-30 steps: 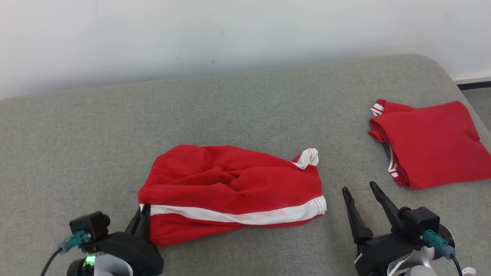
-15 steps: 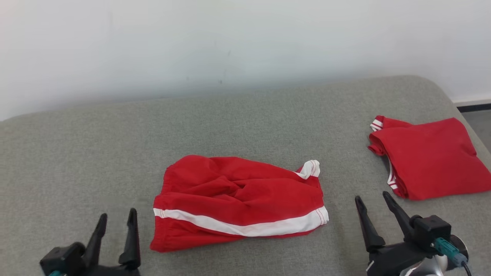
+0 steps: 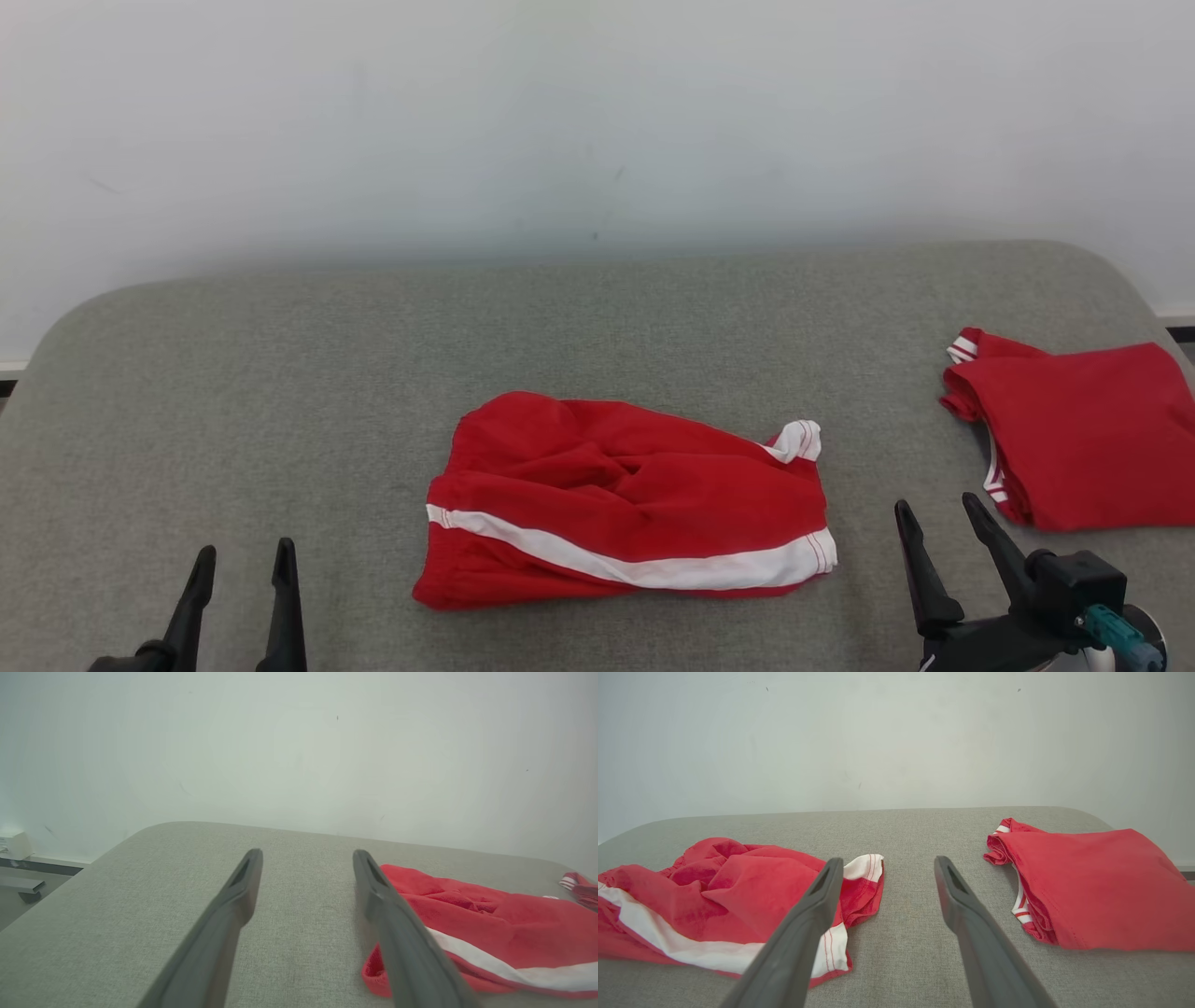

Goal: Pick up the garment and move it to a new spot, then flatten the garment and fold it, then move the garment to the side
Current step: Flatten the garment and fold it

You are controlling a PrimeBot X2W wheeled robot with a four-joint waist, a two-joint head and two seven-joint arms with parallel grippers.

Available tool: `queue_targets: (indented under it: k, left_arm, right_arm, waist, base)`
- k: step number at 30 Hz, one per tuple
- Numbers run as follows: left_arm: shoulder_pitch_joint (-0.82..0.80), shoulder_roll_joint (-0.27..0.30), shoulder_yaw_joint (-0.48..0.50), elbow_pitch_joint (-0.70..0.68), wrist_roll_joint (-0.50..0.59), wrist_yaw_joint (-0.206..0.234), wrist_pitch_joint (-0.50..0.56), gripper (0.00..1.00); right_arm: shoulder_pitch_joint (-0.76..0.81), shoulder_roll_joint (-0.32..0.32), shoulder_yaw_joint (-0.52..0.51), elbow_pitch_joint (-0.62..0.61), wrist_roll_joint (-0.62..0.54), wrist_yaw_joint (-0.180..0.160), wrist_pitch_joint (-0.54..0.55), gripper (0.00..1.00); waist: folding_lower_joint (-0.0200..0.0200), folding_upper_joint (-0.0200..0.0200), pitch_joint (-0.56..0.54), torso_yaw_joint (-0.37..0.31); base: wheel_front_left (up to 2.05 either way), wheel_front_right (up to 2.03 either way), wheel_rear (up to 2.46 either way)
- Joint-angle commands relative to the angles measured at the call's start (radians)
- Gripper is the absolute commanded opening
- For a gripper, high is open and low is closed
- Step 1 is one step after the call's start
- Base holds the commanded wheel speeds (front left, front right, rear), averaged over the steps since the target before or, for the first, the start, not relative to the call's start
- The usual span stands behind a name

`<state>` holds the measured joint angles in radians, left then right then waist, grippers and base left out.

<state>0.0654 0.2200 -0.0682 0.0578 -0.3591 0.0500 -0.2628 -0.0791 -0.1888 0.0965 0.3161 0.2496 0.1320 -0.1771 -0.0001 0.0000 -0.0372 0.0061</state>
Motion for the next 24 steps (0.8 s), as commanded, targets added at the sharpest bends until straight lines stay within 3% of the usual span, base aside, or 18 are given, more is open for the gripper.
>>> queue_targets:
  k: [1, 7, 24]
  left_arm:
    - [0.008, -0.011, 0.016, 0.008, 0.028, -0.020, -0.002, 1.00]
    - [-0.003, -0.052, 0.063, 0.071, 0.099, -0.089, -0.002, 1.00]
    - [-0.016, -0.105, 0.099, 0.148, 0.155, -0.145, -0.002, 1.00]
  right_arm:
    - [0.012, -0.003, -0.002, 0.007, 0.007, -0.003, -0.009, 1.00]
    - [0.015, -0.012, 0.014, 0.042, 0.029, -0.003, -0.027, 1.00]
    - [0.010, 0.001, 0.027, 0.063, 0.033, -0.003, -0.040, 1.00]
  waist:
    - [0.0001, 0.0000, -0.015, 0.018]
    - [0.0001, 0.0000, -0.032, 0.033]
    - [0.0001, 0.0000, -0.031, 0.037]
  base:
    - [0.00, 0.00, 0.00]
    - [0.00, 0.00, 0.00]
    - [0.00, 0.00, 0.00]
